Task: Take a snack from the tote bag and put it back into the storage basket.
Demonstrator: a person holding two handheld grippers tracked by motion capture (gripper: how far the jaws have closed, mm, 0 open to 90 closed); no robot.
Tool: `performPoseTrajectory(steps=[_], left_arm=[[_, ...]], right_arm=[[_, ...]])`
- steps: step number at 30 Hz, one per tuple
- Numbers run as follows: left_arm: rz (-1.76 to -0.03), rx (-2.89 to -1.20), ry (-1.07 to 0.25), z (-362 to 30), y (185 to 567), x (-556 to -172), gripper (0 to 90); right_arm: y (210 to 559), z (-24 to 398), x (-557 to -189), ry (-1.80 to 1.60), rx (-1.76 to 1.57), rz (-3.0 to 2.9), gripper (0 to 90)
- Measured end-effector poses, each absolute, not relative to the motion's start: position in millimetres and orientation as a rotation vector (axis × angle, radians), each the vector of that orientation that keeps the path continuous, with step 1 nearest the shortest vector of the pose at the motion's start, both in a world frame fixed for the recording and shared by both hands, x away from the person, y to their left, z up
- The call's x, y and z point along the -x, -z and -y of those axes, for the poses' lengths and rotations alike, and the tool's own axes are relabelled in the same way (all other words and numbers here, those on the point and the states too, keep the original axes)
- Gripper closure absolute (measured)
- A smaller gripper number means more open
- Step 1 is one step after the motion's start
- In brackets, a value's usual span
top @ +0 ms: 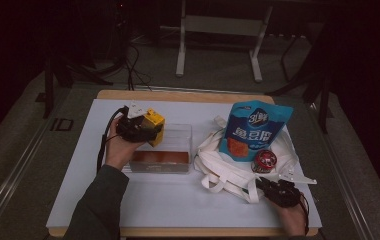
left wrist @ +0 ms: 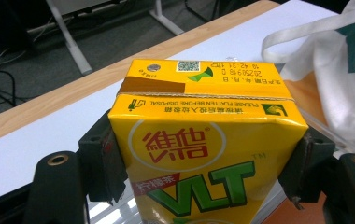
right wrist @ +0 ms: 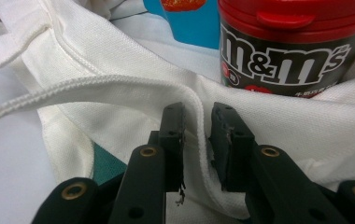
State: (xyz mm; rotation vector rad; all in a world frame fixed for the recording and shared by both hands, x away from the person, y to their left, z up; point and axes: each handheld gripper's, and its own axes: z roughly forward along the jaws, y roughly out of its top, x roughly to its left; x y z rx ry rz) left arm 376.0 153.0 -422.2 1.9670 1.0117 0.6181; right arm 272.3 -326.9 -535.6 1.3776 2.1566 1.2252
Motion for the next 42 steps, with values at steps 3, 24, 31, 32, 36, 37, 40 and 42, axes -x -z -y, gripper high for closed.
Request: performPoseTrajectory(steps=[3, 24, 31, 32, 36, 37, 40, 42], left_arm=[[-1.013, -1.972, -0.623, -155, 424, -375, 28.6], [-1.106, -1.973, -0.648, -176, 441, -373, 28.6], [-1.137, -1.976, -0.640, -180, 448, -373, 28.6], [-1.145, -1.972, -0.640, -182, 450, -372, 28.6], [-1.155, -1.968, -0.639, -184, 452, -371, 28.5], [-1.159, -1.969, -0.641, -185, 452, -371, 28.5], [-1.174, -1.965, -0.643, -187, 453, -369, 28.5], [-1.179, -1.966, -0.640, -189, 455, -369, 28.5]], right_arm=[[536, 327, -272, -1.225, -1.378, -2.158, 74.5], [536, 327, -272, -1.225, -1.379, -2.156, 74.5], [536, 327, -272, -1.225, -1.379, -2.155, 74.5], [536, 327, -272, -1.225, -1.380, -2.155, 74.5], [536, 327, -272, -1.225, -1.380, -2.155, 74.4], [536, 327, -272, -1.225, -1.380, -2.155, 74.4], [536, 327, -272, -1.225, -1.380, -2.155, 74.4], [536, 327, -272, -1.225, -1.380, -2.154, 74.4]])
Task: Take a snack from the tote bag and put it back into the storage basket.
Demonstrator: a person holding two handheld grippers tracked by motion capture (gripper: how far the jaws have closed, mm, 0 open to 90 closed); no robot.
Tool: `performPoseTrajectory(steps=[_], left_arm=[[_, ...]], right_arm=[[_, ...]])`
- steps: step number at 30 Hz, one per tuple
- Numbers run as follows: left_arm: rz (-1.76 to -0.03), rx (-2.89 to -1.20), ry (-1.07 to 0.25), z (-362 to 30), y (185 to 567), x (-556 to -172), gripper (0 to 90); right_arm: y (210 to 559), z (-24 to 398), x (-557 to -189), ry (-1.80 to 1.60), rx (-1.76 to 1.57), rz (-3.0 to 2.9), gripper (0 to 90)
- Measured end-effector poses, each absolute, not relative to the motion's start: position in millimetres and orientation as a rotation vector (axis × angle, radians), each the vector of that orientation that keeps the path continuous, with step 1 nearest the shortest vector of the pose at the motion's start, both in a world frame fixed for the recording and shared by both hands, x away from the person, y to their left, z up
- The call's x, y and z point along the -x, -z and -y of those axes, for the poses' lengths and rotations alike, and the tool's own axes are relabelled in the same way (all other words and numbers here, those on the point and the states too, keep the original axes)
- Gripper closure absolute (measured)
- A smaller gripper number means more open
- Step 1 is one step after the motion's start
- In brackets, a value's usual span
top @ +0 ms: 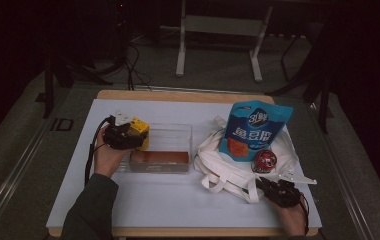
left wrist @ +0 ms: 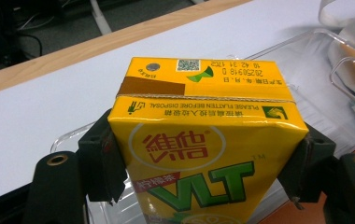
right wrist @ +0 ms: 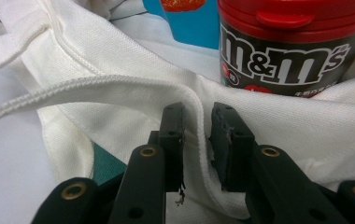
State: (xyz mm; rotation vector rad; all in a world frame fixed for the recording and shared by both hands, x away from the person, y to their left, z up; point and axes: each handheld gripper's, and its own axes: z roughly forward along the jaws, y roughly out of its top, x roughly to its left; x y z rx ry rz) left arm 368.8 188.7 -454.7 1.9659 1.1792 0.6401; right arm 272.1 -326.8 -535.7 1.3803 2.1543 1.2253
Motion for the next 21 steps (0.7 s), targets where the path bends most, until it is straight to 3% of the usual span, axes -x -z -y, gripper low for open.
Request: performPoseTrajectory(steps=[21], left_arm=[[-1.264, -2.004, -0.633, -209, 474, -357, 27.9]], right_arm=[[536, 327, -272, -1.225, -1.381, -2.153, 74.4]])
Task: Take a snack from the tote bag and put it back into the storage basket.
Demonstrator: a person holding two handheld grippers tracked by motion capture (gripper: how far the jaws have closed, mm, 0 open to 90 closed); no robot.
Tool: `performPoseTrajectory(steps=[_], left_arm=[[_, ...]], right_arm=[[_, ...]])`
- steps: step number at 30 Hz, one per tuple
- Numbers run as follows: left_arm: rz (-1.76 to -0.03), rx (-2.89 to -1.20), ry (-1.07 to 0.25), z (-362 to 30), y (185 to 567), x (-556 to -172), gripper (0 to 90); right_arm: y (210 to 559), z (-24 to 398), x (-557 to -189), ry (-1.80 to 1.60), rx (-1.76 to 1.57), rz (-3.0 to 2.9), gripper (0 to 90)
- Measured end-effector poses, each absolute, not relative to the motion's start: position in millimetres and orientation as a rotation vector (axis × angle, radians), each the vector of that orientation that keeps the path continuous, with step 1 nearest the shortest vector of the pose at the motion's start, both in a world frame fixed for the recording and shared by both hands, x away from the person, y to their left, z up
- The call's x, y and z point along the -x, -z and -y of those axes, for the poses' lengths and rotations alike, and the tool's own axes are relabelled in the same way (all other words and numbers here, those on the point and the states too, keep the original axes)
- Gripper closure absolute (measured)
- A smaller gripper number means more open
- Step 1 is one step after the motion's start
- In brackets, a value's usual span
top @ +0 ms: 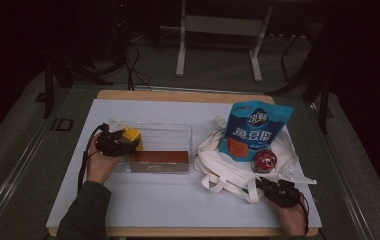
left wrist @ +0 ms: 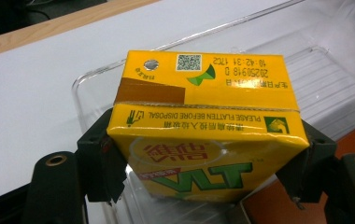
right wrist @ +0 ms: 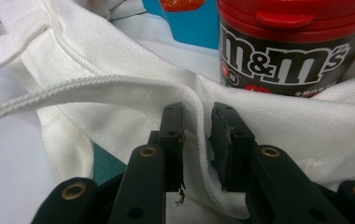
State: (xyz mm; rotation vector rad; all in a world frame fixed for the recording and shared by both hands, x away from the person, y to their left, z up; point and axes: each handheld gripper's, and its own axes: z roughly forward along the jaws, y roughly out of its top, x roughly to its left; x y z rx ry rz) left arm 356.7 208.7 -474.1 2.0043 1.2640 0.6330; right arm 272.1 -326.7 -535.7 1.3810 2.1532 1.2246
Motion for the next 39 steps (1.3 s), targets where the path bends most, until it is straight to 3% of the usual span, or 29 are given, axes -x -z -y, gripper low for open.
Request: performPoseTrajectory(steps=[39], left_arm=[[-1.324, -2.002, -0.590, -217, 467, -325, 27.2]], right_arm=[[536, 326, -272, -1.222, -1.382, -2.152, 74.3]])
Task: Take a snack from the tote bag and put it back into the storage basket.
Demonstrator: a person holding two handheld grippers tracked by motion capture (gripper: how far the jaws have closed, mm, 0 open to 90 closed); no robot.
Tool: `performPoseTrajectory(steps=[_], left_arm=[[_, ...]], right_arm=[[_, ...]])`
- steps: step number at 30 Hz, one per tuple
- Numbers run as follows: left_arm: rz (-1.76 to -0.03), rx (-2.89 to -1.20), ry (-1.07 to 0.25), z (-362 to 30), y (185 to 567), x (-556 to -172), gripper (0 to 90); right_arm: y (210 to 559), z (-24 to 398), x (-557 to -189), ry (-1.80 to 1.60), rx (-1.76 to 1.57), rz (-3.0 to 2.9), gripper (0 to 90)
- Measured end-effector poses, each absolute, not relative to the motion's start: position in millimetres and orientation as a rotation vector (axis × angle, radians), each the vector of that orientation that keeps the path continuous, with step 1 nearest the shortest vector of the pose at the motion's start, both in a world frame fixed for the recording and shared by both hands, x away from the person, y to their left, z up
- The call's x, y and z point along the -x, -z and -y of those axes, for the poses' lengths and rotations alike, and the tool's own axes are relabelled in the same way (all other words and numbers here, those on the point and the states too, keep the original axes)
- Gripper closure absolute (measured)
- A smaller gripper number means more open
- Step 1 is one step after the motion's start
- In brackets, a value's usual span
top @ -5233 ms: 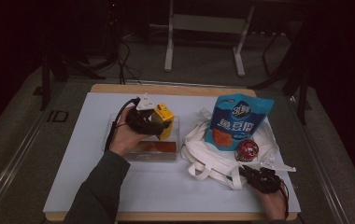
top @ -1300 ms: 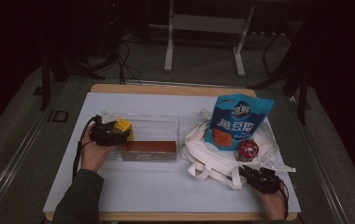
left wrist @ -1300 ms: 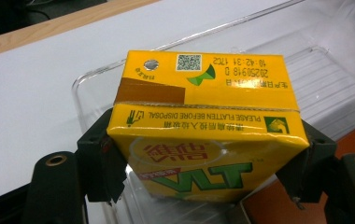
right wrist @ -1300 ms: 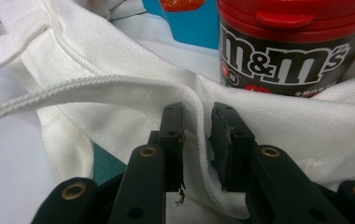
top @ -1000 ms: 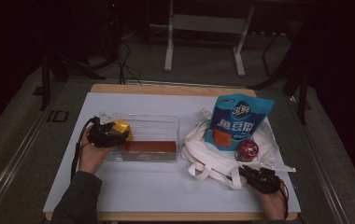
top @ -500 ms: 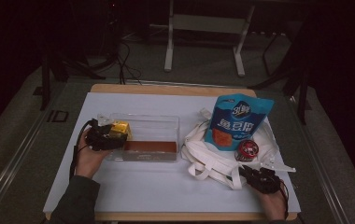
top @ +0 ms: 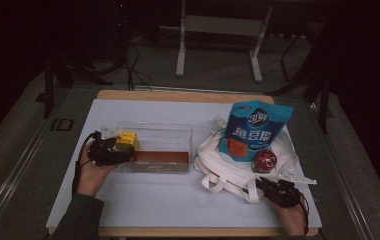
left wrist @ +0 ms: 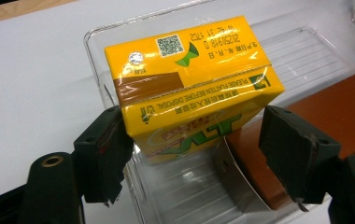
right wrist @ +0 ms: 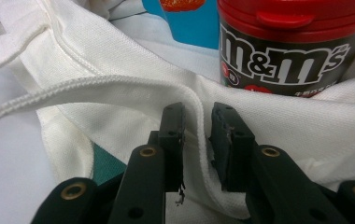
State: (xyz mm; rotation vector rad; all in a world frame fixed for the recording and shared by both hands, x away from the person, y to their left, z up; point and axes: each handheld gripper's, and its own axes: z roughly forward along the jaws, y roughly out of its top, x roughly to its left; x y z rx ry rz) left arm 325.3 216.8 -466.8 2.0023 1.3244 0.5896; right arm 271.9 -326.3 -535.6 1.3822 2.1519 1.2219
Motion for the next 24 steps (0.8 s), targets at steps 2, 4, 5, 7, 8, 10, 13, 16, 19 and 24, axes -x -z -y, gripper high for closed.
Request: performPoseTrajectory(steps=[2, 4, 5, 7, 8, 10, 13, 16, 19, 24], left_arm=[[-1.324, -1.994, -0.579, -218.9, 466.6, -324.7, 28.4], [-1.322, -1.995, -0.579, -219.2, 466.7, -324.8, 28.5], [-1.322, -1.995, -0.582, -218.9, 466.7, -324.8, 28.5], [-1.321, -1.996, -0.586, -218.6, 466.8, -325.2, 28.5], [-1.322, -1.996, -0.584, -218.8, 466.8, -325.7, 28.5], [-1.323, -1.990, -0.584, -219.1, 466.9, -326.8, 28.5], [-1.328, -1.990, -0.589, -218.6, 466.8, -328.0, 28.4], [-1.329, -1.982, -0.607, -220.3, 464.6, -327.8, 28.4], [-1.334, -1.967, -0.614, -223.6, 461.5, -327.5, 28.4], [-1.328, -1.958, -0.623, -226.1, 458.1, -325.5, 28.4]], right_arm=[[535.5, 326.3, -271.8, -1.221, -1.383, -2.152, 74.2], [535.5, 326.3, -271.8, -1.220, -1.383, -2.153, 74.3], [535.5, 326.3, -271.8, -1.221, -1.382, -2.152, 74.3], [535.5, 326.2, -271.8, -1.221, -1.382, -2.152, 74.2], [535.6, 326.3, -271.8, -1.221, -1.382, -2.152, 74.2], [535.6, 326.4, -271.9, -1.221, -1.381, -2.152, 74.2], [535.6, 326.3, -271.8, -1.222, -1.383, -2.152, 74.2], [535.6, 326.4, -271.9, -1.222, -1.382, -2.152, 74.2], [535.6, 326.4, -271.9, -1.223, -1.383, -2.151, 74.2], [535.6, 326.3, -271.8, -1.221, -1.383, -2.152, 74.2]])
